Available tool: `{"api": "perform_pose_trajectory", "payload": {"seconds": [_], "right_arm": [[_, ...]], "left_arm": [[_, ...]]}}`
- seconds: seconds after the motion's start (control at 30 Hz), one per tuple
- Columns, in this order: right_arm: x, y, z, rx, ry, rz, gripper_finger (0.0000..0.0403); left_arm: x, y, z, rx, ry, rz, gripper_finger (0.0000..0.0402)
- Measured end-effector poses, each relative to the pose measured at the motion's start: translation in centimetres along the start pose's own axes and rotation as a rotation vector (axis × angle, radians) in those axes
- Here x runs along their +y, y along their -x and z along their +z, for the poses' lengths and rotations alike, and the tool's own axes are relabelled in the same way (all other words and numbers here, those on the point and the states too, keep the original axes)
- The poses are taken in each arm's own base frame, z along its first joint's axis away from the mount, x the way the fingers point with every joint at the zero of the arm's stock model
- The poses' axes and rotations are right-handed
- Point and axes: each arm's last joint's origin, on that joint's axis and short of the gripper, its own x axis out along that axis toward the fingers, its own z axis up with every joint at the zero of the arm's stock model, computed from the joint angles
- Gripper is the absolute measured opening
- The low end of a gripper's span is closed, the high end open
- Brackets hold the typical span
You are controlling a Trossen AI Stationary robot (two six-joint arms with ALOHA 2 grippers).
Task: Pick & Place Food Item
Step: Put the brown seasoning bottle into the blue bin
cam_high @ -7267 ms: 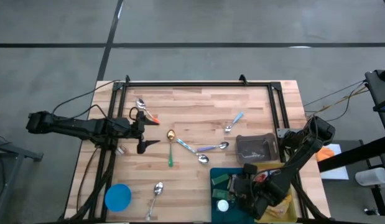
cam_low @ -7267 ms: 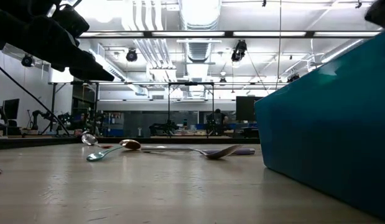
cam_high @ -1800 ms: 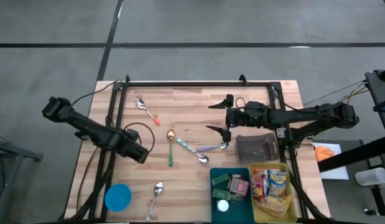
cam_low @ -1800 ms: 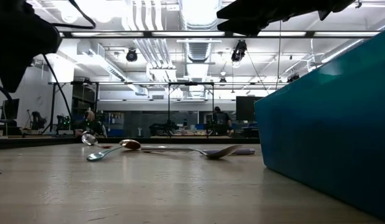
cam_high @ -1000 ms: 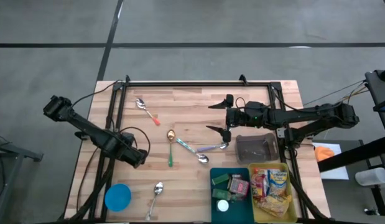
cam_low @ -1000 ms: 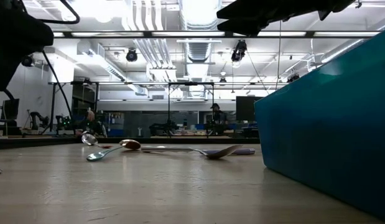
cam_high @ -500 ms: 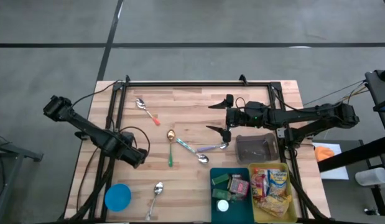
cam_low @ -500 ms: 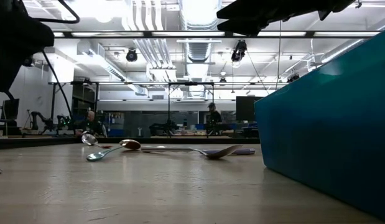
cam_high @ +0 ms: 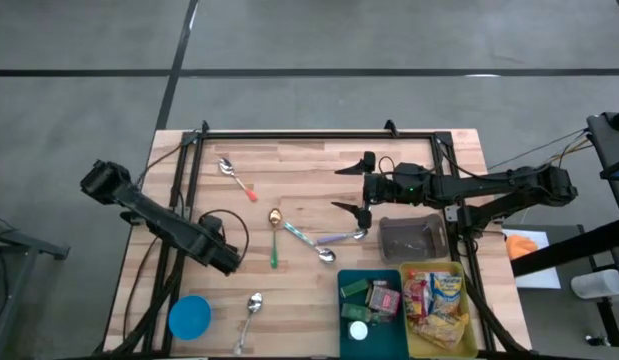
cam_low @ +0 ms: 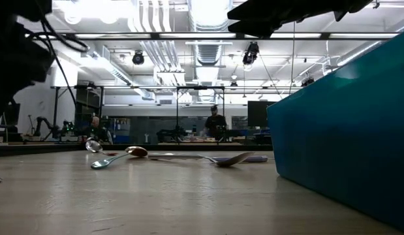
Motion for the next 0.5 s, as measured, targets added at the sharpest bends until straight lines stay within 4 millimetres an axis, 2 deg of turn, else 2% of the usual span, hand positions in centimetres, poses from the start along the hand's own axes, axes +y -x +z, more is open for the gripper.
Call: {"api": "perform_pose_trajectory", "payload": {"seconds": [0.23, 0.5], "right_arm": [[0.0, 0.0, 0.0, 0.000, 0.000, 0.000, 0.0385], [0.0, 0.0, 0.0, -0.001, 0.000, 0.000, 0.0385]], "left_arm": [[-0.5, -1.7, -0.1, -0.032, -0.006, 0.132, 0.0392], [-0.4, -4.0, -0.1, -0.030, -0.023, 0.110, 0.0392]]}}
